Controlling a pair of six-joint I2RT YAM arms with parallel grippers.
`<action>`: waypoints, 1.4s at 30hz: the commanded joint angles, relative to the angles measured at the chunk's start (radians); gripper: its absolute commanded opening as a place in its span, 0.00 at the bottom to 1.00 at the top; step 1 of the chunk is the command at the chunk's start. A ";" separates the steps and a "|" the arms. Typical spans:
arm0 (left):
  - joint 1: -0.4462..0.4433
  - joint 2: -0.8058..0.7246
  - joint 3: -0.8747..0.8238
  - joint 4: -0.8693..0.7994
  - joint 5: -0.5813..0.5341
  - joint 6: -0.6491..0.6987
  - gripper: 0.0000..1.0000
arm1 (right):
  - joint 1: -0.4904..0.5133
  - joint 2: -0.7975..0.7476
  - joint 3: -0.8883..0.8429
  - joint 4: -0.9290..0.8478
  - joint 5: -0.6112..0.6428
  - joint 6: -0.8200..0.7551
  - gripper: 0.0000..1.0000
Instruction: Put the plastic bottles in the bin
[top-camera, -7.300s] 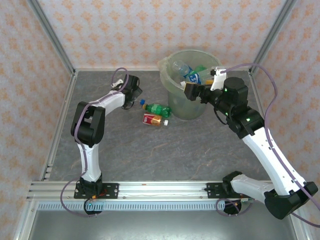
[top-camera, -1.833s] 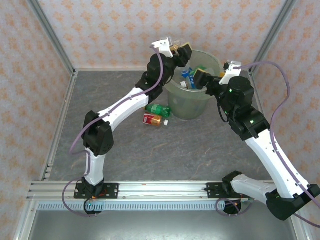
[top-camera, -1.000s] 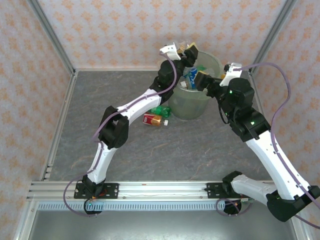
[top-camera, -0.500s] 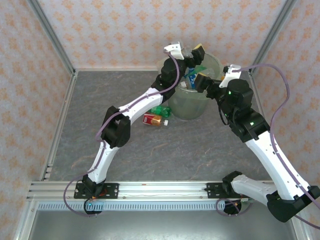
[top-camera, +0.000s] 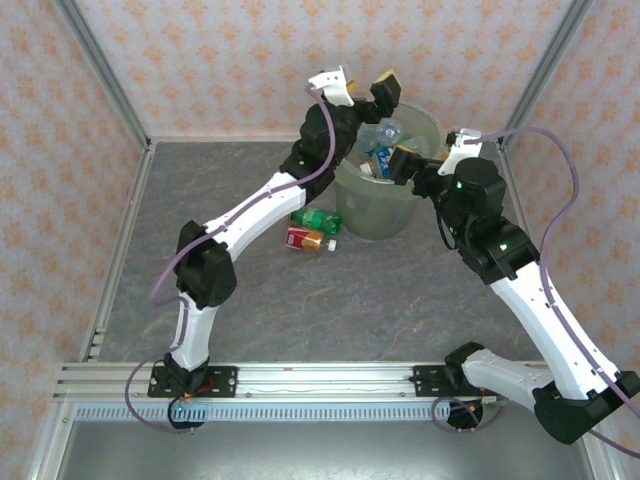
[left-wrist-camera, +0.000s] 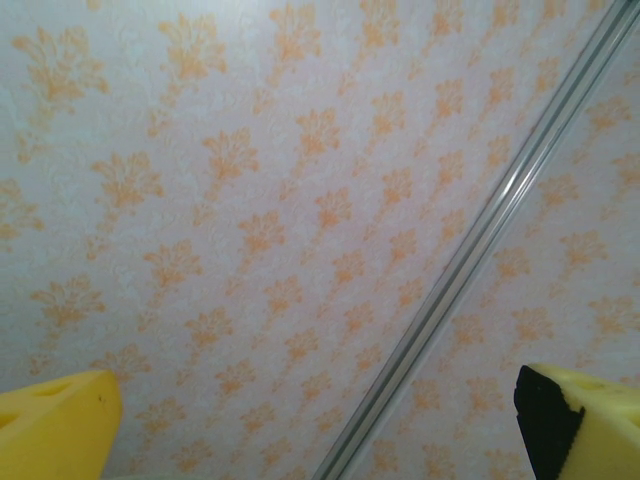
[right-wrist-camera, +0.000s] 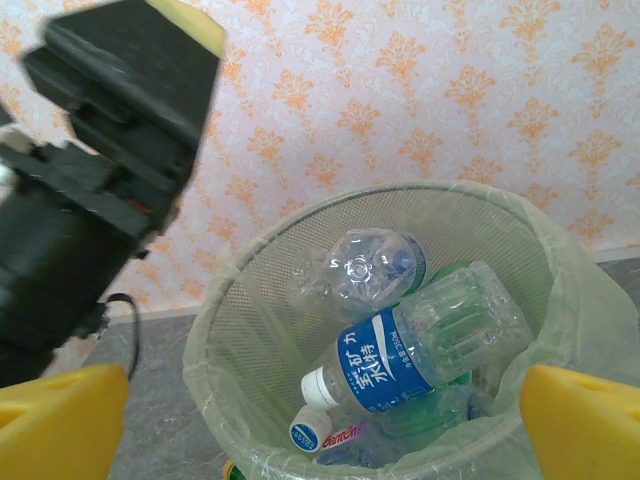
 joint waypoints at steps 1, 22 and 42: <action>-0.010 -0.090 -0.066 -0.034 -0.029 0.014 0.99 | 0.004 0.010 0.000 0.023 0.009 -0.008 1.00; -0.007 -0.676 -0.731 -0.069 -0.229 -0.036 0.99 | -0.113 0.375 0.204 0.113 -0.151 0.063 0.28; -0.007 -0.828 -0.834 -0.240 -0.246 -0.140 0.99 | -0.185 0.695 0.445 0.059 -0.028 0.100 0.25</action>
